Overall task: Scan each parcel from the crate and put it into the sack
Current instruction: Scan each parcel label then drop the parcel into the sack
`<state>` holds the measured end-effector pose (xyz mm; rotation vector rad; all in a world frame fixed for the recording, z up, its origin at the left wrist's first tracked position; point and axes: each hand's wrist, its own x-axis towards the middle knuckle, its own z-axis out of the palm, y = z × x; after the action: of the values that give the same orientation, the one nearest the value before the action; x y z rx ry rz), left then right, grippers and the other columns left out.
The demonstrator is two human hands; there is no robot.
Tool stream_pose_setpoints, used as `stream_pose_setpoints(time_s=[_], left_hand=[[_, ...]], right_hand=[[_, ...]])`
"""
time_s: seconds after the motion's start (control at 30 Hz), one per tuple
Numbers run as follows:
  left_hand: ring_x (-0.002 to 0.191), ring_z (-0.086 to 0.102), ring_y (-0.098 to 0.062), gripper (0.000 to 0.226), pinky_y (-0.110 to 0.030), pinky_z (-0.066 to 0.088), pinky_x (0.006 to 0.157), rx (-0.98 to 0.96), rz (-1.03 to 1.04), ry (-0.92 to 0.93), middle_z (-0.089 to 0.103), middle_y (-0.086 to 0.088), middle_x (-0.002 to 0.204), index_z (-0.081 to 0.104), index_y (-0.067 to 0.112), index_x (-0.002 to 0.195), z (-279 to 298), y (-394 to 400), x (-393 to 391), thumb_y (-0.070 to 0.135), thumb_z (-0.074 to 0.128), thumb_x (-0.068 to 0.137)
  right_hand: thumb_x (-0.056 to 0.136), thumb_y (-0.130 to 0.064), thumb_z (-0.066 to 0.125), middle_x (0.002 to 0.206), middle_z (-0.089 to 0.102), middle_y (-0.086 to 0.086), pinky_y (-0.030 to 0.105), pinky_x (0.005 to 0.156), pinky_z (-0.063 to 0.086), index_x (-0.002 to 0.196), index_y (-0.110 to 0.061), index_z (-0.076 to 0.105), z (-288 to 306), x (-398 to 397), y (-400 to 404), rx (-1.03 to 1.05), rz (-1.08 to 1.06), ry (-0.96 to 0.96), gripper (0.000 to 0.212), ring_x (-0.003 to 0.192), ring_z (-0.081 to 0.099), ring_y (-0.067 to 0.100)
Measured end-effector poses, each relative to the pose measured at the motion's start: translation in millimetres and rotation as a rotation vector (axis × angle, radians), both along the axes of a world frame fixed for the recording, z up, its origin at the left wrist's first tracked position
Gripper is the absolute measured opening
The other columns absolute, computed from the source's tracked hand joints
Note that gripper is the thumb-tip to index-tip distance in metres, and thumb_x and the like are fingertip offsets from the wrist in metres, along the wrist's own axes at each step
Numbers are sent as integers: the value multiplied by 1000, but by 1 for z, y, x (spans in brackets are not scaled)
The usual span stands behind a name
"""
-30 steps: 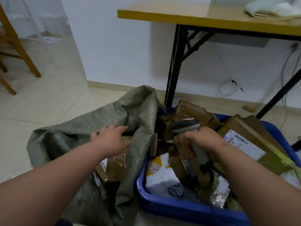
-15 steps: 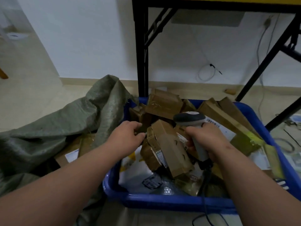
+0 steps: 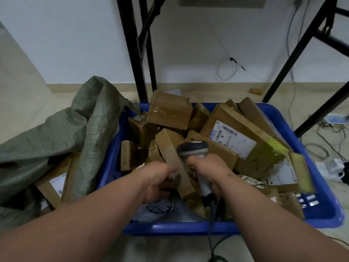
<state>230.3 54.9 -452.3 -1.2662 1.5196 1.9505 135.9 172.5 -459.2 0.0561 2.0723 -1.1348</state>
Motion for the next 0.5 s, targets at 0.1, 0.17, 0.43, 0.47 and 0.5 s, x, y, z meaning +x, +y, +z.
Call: stream_pose_setpoints(time_s=[0.1, 0.17, 0.43, 0.47, 0.5], left_hand=[[93, 59, -25, 21, -40, 44, 95, -17, 77, 106, 67, -12, 101, 65, 11, 111, 5, 3, -1, 17, 48, 100], [100, 60, -22, 33, -39, 44, 93, -56, 50, 227, 70, -8, 106, 64, 23, 125, 11, 1, -1, 12, 47, 99], [117, 55, -28, 42, -39, 61, 73, -209, 29, 555, 35, 7, 149, 63, 59, 111, 42, -6, 9, 20, 55, 97], [113, 58, -30, 38, -39, 61, 68, -219, 53, 557, 36, 4, 146, 61, 58, 112, 43, -8, 12, 25, 60, 95], [106, 62, -31, 36, -39, 60, 62, -211, 100, 544, 41, 0, 140, 57, 56, 114, 46, -10, 17, 29, 66, 91]], right_hand=[[79, -23, 68, 85, 68, 12, 38, 71, 54, 88, -12, 65, 7, -2, 3, -126, -120, -15, 15, 81, 65, 27], [77, -17, 68, 83, 69, 11, 46, 82, 56, 87, -15, 65, 16, -5, 6, -209, -185, 16, 11, 82, 66, 29], [68, -23, 75, 75, 75, 1, 34, 54, 59, 100, -31, 62, 61, 12, 11, -512, -251, 150, 35, 69, 73, 20], [67, -24, 75, 73, 74, -5, 29, 49, 56, 100, -32, 61, 64, 19, 10, -540, -237, 171, 36, 65, 73, 15], [68, -25, 75, 73, 73, -9, 26, 49, 54, 99, -33, 61, 68, 25, 9, -555, -232, 195, 35, 65, 72, 11]])
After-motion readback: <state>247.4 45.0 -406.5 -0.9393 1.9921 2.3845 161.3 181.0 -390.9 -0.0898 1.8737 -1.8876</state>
